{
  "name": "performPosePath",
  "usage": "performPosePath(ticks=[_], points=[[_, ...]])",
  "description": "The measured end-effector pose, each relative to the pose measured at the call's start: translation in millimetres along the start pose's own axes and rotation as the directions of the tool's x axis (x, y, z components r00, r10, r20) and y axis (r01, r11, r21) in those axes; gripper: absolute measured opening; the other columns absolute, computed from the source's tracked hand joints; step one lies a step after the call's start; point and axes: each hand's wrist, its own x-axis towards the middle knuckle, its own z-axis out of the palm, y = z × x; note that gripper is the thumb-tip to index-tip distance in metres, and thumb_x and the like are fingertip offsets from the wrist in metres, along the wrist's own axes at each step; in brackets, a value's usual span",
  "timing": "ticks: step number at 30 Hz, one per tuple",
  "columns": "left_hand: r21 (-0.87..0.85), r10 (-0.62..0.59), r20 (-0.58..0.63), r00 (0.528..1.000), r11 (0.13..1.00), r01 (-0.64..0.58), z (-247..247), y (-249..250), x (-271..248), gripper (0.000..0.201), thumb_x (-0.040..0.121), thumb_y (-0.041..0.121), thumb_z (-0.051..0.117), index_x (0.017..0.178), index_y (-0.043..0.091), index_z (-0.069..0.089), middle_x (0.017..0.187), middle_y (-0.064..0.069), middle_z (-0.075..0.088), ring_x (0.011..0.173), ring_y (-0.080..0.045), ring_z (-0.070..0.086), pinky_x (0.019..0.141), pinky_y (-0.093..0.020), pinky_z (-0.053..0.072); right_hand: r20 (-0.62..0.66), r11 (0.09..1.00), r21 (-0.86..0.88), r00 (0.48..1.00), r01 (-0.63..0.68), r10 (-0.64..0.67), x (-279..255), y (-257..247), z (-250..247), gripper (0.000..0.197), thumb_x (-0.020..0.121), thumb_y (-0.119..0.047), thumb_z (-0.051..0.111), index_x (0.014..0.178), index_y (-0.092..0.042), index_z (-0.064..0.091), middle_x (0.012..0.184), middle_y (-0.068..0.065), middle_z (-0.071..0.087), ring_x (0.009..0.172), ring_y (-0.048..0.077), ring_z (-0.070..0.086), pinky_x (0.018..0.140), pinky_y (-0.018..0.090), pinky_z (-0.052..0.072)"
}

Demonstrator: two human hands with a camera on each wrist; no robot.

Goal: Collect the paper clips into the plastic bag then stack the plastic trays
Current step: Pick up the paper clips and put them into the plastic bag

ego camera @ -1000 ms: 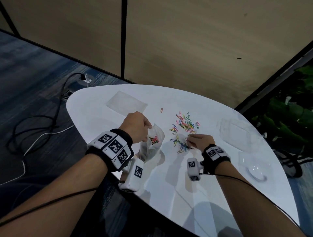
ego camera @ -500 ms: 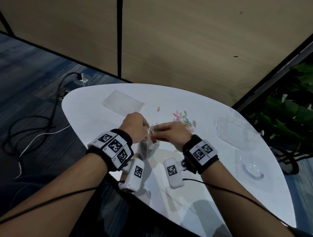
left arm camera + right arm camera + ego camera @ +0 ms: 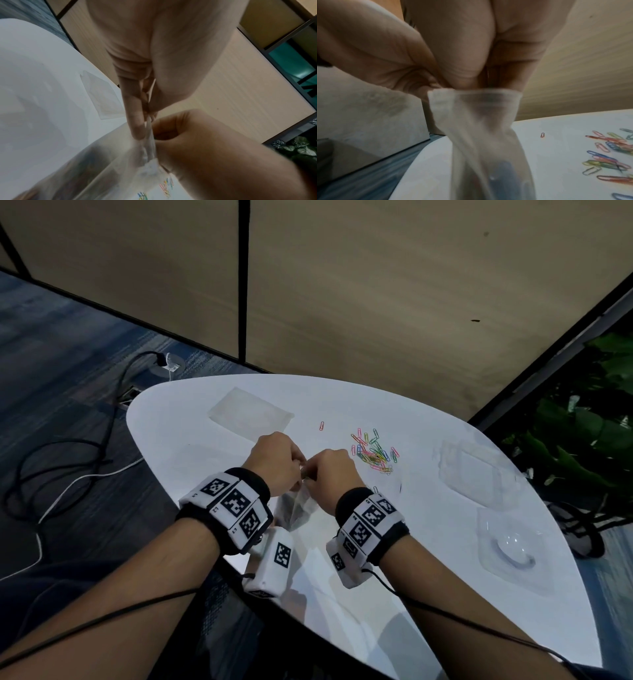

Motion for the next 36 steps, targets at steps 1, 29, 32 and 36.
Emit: performPosePath(ticks=[1, 29, 32, 36], points=[[0.013, 0.001, 0.000, 1.000, 1.000, -0.001, 0, -1, 0, 0.028, 0.094, -0.001, 0.050, 0.096, 0.006, 0.077, 0.083, -0.015, 0.077, 0.073, -0.025, 0.078, 0.081, -0.036, 0.063, 0.044, 0.999, -0.001, 0.998, 0.033, -0.033, -1, 1, 1, 0.021, 0.084, -0.006, 0.062, 0.090, -0.018, 0.078, 0.086, 0.011, 0.073, 0.070, 0.024, 0.062, 0.068, 0.027, 0.052], [0.022, -0.039, -0.085, 0.996, 0.999, 0.041, -12, -22, 12, 0.023, 0.093, 0.003, 0.055, 0.099, 0.012, 0.075, 0.106, -0.012, 0.073, 0.095, -0.032, 0.072, 0.085, -0.041, 0.062, -0.131, 0.949, 0.140, 0.944, -0.283, 0.301, 51, 134, 57, 0.059, 0.081, -0.020, 0.075, 0.136, -0.016, 0.054, 0.134, 0.013, 0.047, 0.109, 0.026, 0.059, 0.095, 0.029, 0.048], [0.033, -0.031, -0.077, 0.997, 0.999, 0.034, -11, -21, 13, 0.024, 0.093, 0.002, 0.054, 0.100, 0.012, 0.075, 0.104, -0.013, 0.073, 0.093, -0.031, 0.073, 0.085, -0.040, 0.062, -0.101, 0.971, -0.007, 0.966, -0.241, 0.239, 65, 127, 58, 0.052, 0.092, -0.012, 0.061, 0.141, -0.020, 0.047, 0.149, 0.012, 0.031, 0.127, 0.030, 0.049, 0.104, 0.032, 0.042], [0.042, -0.027, -0.069, 0.997, 0.999, 0.030, -9, -20, 13, 0.024, 0.094, 0.003, 0.054, 0.100, 0.012, 0.075, 0.106, -0.011, 0.072, 0.091, -0.030, 0.074, 0.085, -0.040, 0.062, -0.098, 0.971, -0.159, 0.981, -0.179, 0.165, 72, 124, 58, 0.033, 0.092, -0.001, 0.054, 0.122, -0.010, 0.064, 0.129, 0.014, 0.049, 0.109, 0.030, 0.060, 0.094, 0.030, 0.047]])
